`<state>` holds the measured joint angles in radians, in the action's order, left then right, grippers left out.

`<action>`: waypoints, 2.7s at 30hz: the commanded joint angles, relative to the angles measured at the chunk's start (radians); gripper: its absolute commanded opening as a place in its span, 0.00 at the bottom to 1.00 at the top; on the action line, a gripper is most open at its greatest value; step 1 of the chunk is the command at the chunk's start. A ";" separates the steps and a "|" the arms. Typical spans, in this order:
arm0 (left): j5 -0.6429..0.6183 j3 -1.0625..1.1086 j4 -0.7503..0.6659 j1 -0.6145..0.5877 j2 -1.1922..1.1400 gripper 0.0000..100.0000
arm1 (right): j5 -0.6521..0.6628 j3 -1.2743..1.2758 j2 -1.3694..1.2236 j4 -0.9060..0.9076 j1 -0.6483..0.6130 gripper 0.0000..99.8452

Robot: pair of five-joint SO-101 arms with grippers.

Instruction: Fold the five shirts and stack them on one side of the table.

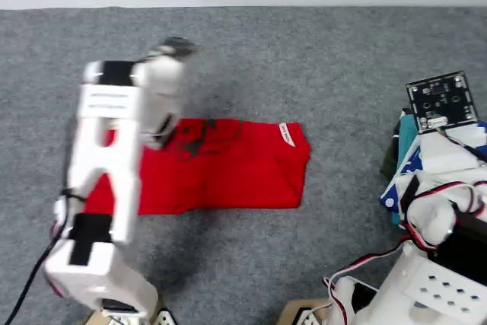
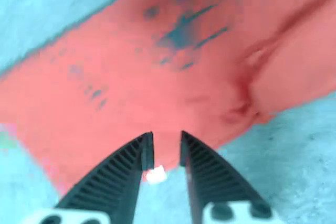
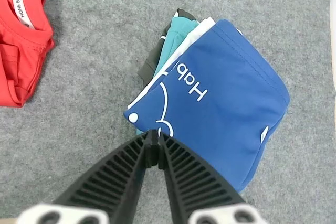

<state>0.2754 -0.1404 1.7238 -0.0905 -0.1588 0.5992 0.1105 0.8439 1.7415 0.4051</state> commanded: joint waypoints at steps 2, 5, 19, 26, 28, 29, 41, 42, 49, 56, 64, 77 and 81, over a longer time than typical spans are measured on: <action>-0.012 0.010 0.026 -0.219 0.043 0.16 | 0.011 -0.003 0.012 0.027 0.012 0.01; 0.061 0.010 0.003 -0.307 -0.011 0.19 | 0.011 -0.003 0.012 0.027 0.012 0.01; 0.140 -0.133 -0.086 -0.400 -0.336 0.22 | 0.011 -0.003 0.012 0.028 0.013 0.01; 0.143 -0.283 -0.061 -0.430 -0.454 0.22 | 0.011 -0.003 0.012 0.028 0.013 0.01; 0.150 -0.317 -0.041 -0.430 -0.485 0.22 | 0.011 -0.003 0.012 0.028 0.013 0.01; 0.157 -0.331 -0.037 -0.428 -0.502 0.22 | 0.011 -0.003 0.012 0.028 0.013 0.01; 0.107 -0.384 -0.043 -0.410 -0.700 0.20 | 0.012 -0.006 0.012 0.025 0.013 0.01; 0.104 -0.384 -0.043 -0.410 -0.715 0.19 | 0.012 -0.006 0.012 0.024 0.013 0.01; 0.112 -0.387 -0.041 -0.397 -0.815 0.06 | 0.012 -0.006 0.012 0.019 0.013 0.01; 0.140 -0.417 -0.009 -0.394 -0.815 0.00 | 0.101 -0.006 0.010 0.019 0.013 0.01; 0.137 -0.418 0.028 -0.353 -0.807 0.00 | 0.101 -0.008 0.010 0.019 0.013 0.01; 0.129 -0.351 0.031 -0.371 -0.404 0.18 | 0.101 -0.008 0.007 0.018 0.013 0.01; 0.161 -0.351 0.029 -0.374 -0.381 0.18 | 0.101 -0.008 0.005 0.018 0.012 0.01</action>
<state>0.4104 -0.4887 1.7269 -0.4603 -0.6068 0.6912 0.1105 0.8439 1.7492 0.4051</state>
